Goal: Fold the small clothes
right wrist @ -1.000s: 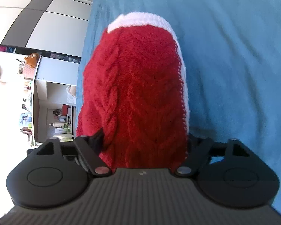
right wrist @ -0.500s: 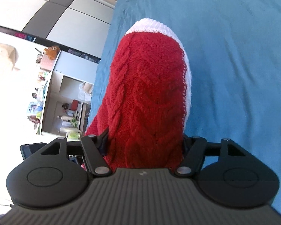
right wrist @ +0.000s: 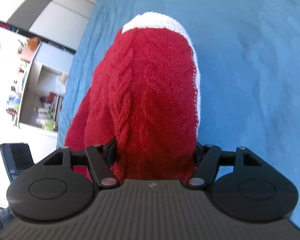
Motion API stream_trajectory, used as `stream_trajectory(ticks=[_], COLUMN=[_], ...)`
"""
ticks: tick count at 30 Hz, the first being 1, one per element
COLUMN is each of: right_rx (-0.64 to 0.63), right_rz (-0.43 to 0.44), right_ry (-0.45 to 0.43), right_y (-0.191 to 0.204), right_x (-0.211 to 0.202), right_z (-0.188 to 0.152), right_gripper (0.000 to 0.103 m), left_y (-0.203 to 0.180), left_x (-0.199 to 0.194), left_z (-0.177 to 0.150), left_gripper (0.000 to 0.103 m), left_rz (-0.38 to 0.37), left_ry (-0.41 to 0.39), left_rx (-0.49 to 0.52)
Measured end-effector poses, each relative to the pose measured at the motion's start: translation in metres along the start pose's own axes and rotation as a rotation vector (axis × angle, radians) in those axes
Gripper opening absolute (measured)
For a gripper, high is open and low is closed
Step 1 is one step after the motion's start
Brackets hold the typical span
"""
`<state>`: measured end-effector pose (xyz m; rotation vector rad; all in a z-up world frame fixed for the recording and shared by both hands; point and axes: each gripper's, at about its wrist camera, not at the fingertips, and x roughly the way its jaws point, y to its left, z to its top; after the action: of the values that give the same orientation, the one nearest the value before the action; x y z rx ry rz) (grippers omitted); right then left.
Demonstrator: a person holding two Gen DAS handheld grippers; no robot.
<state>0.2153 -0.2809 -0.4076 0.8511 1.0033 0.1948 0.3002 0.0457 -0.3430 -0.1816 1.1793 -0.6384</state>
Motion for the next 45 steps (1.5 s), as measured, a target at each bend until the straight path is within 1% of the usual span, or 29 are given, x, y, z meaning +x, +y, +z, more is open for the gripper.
stream_trajectory(ticks=[2, 3, 4, 5, 6, 7, 8, 9, 10, 11, 12, 13, 14, 15, 16, 17, 19, 22, 25, 26, 29, 32, 35, 38, 40, 42, 45], right_rx=[0.010, -0.004, -0.019, -0.032, -0.044, -0.055, -0.078, -0.114, -0.165, -0.229, -0.285, -0.340, -0.378, -0.419, -0.464, -0.501, -0.512, -0.490, -0.492, -0.490, -0.519, -0.523, -0.496, -0.506, -0.517, -0.512, -0.509], right_rz=[0.017, 0.017, 0.012, 0.003, -0.013, -0.038, -0.066, -0.102, -0.133, -0.151, -0.155, -0.160, -0.174, -0.198, -0.211, -0.217, -0.245, -0.247, -0.286, -0.294, -0.341, -0.353, -0.345, -0.328, -0.334, -0.340, -0.360], right_ry=[-0.015, -0.012, -0.005, 0.006, 0.024, 0.033, 0.038, 0.033, 0.014, -0.019, -0.046, -0.075, -0.102, -0.137, -0.152, -0.146, -0.127, -0.093, -0.050, -0.036, -0.020, -0.015, 0.001, -0.061, -0.099, -0.130, -0.166], right_y=[-0.009, -0.009, -0.005, -0.003, 0.001, 0.009, 0.008, 0.017, 0.027, 0.041, 0.053, 0.066, 0.076, 0.088, 0.096, 0.101, 0.099, 0.089, 0.078, 0.075, 0.069, 0.068, 0.075, 0.098, 0.117, 0.138, 0.175], right_x=[-0.001, -0.001, 0.001, 0.000, -0.003, -0.005, -0.014, -0.022, -0.033, -0.046, -0.056, -0.067, -0.074, -0.078, -0.080, -0.077, -0.065, -0.041, -0.011, -0.004, 0.015, 0.016, 0.002, -0.027, -0.057, -0.094, -0.156], right_z=[0.001, 0.002, 0.003, 0.005, 0.008, 0.011, 0.013, 0.016, 0.016, 0.017, 0.016, 0.016, 0.016, 0.016, 0.015, 0.016, 0.020, 0.021, 0.021, 0.019, 0.011, 0.010, 0.017, 0.020, 0.021, 0.021, 0.016], right_gripper=[0.086, 0.088, 0.091, 0.092, 0.095, 0.095, 0.096, 0.096, 0.097, 0.097, 0.100, 0.103, 0.103, 0.103, 0.103, 0.103, 0.103, 0.103, 0.103, 0.103, 0.103, 0.103, 0.103, 0.103, 0.103, 0.103, 0.103], left_y=[0.002, -0.001, -0.007, -0.010, -0.017, -0.021, -0.026, -0.034, -0.044, -0.054, -0.070, -0.080, -0.091, -0.098, -0.102, -0.104, -0.100, -0.082, -0.058, -0.048, -0.025, -0.026, -0.039, -0.059, -0.077, -0.099, -0.140], left_x=[-0.002, -0.003, -0.007, -0.010, -0.016, -0.023, -0.034, -0.049, -0.062, -0.073, -0.082, -0.089, -0.093, -0.090, -0.083, -0.072, -0.051, -0.017, 0.014, 0.024, 0.032, 0.031, 0.018, -0.011, -0.041, -0.079, -0.137], left_z=[0.003, 0.004, 0.005, 0.008, 0.011, 0.012, 0.015, 0.017, 0.021, 0.022, 0.024, 0.025, 0.026, 0.026, 0.026, 0.024, 0.019, 0.009, 0.000, -0.003, -0.004, -0.001, 0.003, 0.008, 0.010, 0.012, 0.016], left_gripper=[0.031, 0.037, 0.047, 0.051, 0.058, 0.064, 0.067, 0.078, 0.088, 0.092, 0.099, 0.103, 0.103, 0.103, 0.103, 0.103, 0.103, 0.103, 0.103, 0.103, 0.103, 0.103, 0.103, 0.103, 0.103, 0.103, 0.103], left_rz=[0.022, 0.045, 0.073, 0.107, 0.139, 0.157, 0.170, 0.191, 0.215, 0.228, 0.227, 0.208, 0.177, 0.156, 0.143, 0.138, 0.133, 0.145, 0.196, 0.190, 0.127, 0.140, 0.178, 0.219, 0.265, 0.305, 0.364], left_ry=[-0.007, -0.008, -0.006, -0.008, -0.024, -0.051, -0.081, -0.118, -0.152, -0.184, -0.216, -0.232, -0.229, -0.207, -0.173, -0.137, -0.085, -0.008, 0.064, 0.088, 0.090, 0.106, 0.102, 0.050, 0.017, -0.029, -0.094], left_rx=[-0.005, 0.004, 0.014, 0.023, 0.031, 0.039, 0.052, 0.075, 0.102, 0.132, 0.169, 0.203, 0.243, 0.271, 0.293, 0.308, 0.306, 0.265, 0.231, 0.204, 0.090, 0.103, 0.120, 0.156, 0.176, 0.199, 0.202])
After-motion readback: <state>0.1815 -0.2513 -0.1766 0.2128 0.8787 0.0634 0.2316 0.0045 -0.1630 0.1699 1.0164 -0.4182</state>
